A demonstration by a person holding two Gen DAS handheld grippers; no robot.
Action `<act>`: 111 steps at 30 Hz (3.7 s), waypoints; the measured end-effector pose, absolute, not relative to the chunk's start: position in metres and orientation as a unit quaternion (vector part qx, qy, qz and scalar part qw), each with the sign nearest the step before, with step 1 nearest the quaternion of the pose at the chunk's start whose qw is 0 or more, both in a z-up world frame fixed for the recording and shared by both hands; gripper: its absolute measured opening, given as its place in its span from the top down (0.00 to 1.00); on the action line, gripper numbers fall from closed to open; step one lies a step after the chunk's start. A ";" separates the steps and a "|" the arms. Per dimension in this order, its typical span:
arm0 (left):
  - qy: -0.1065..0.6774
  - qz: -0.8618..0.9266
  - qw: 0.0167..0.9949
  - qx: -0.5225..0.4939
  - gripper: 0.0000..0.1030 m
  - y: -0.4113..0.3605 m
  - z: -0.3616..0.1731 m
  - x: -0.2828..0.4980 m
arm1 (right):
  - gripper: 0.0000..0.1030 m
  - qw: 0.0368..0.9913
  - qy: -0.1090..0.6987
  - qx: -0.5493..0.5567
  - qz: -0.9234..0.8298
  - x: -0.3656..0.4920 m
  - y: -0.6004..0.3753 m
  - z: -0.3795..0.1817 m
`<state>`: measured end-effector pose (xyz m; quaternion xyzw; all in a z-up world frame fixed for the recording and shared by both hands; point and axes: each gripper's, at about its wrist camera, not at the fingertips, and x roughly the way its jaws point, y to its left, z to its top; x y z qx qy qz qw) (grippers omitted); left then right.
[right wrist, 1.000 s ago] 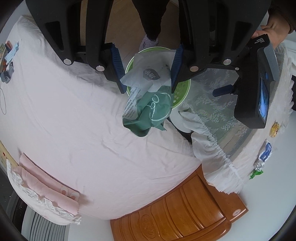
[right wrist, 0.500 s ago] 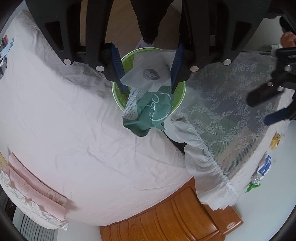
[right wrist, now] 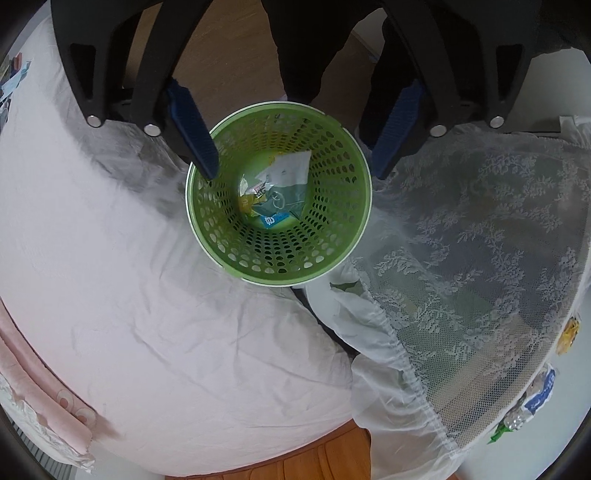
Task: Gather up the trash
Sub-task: 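Carry both bags to the green wastebasket and release them with both grippers, then move both tools back over the table toward the yellow candy wrapper, then grasp the yellow candy wrapper with the left gripper while the right gripper grasps the blue mask packet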
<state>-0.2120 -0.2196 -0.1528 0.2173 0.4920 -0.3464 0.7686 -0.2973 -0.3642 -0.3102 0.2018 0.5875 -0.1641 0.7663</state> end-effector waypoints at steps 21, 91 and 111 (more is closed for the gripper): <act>0.485 -0.320 0.794 0.182 0.07 -0.197 -0.130 -0.192 | 0.09 0.818 0.534 0.150 -0.154 -0.272 -0.352 -0.232; 0.497 -0.255 0.822 0.109 0.77 0.015 -0.156 0.089 | 0.02 0.854 0.497 0.134 -0.072 0.052 -0.180 -0.168; 0.504 -0.221 0.831 0.077 0.77 0.041 -0.141 0.073 | 0.35 0.841 0.520 0.138 -0.052 0.098 -0.165 -0.200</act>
